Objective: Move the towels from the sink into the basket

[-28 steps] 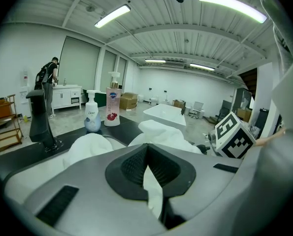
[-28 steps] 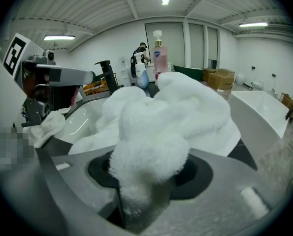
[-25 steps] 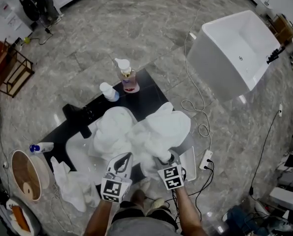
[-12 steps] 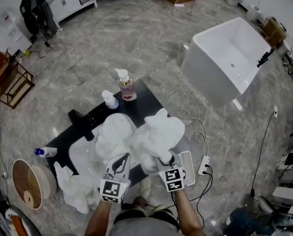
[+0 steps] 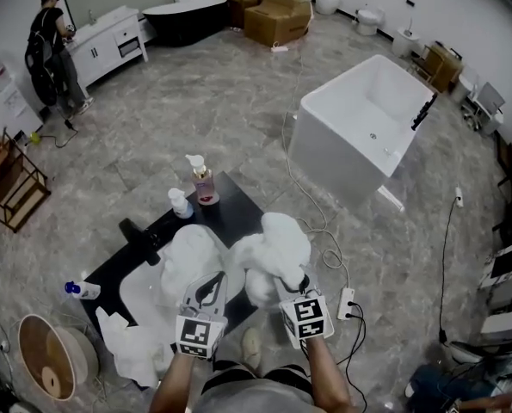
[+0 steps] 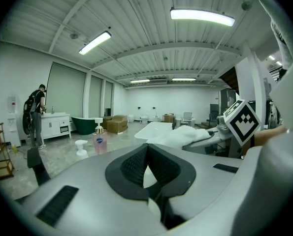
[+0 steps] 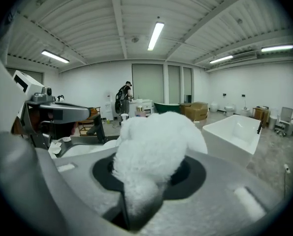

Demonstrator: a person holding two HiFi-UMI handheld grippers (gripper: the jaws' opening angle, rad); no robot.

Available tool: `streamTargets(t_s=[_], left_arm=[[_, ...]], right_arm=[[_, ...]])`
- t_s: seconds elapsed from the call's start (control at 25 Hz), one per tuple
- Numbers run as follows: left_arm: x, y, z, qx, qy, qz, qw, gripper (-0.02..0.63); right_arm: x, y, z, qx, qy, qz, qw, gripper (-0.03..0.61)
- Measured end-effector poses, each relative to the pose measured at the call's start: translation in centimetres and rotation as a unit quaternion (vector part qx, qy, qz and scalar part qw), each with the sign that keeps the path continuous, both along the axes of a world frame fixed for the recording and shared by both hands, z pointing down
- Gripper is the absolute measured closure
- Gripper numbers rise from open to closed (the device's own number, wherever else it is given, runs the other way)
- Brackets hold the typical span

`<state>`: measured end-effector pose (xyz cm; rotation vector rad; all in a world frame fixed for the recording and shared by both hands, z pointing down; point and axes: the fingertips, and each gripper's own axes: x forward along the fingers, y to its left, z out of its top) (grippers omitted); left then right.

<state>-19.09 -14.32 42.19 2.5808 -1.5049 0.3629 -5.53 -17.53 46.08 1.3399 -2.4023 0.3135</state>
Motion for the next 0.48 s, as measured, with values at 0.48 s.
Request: streamTargets(t_s=[0.48], left_arm=[[9.6, 1.9, -4.6, 0.05, 0.014, 0.113, 0.9922, 0.604]], right_arm=[[9.8, 4.8, -8.3, 0.085, 0.002, 0.113, 0.99, 0.42]])
